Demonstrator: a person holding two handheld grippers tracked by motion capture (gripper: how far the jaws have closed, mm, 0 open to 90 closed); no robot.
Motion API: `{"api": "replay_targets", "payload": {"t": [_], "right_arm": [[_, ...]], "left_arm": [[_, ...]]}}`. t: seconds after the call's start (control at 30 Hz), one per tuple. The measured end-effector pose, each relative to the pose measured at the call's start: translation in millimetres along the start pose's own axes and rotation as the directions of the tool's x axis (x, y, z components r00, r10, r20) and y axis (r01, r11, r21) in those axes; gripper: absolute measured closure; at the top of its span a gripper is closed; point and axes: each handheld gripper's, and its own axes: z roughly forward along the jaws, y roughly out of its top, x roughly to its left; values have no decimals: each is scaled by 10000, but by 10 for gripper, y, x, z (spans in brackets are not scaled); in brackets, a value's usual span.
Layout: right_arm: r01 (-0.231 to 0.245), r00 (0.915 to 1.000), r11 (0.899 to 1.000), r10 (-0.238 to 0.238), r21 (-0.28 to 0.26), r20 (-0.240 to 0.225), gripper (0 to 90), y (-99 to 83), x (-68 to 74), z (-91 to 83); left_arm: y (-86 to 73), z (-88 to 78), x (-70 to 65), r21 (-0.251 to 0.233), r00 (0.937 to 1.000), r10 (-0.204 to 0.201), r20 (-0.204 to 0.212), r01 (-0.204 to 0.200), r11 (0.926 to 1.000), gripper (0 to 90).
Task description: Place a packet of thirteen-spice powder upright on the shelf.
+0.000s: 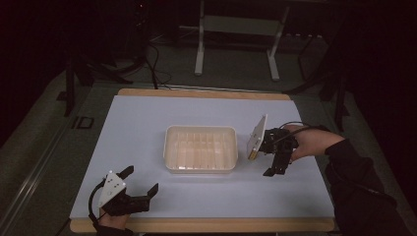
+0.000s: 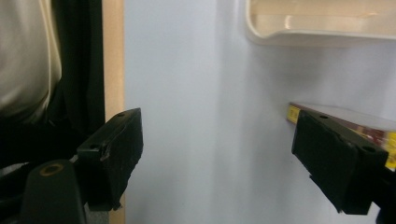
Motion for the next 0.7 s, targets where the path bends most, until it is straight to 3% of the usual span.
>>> {"api": "replay_targets", "payload": {"t": [0.4,0.7], "right_arm": [[-192,9981,9998,191,27,589,160,-27,-180,-76],[-244,9943,9996,260,-167,1035,162,-51,-393,-141]], "left_arm": [[-12,-19,-3,12,10000,-40,-57,40,10000,0],[-22,-37,6,17,9999,-106,-79,106,9999,0]]}}
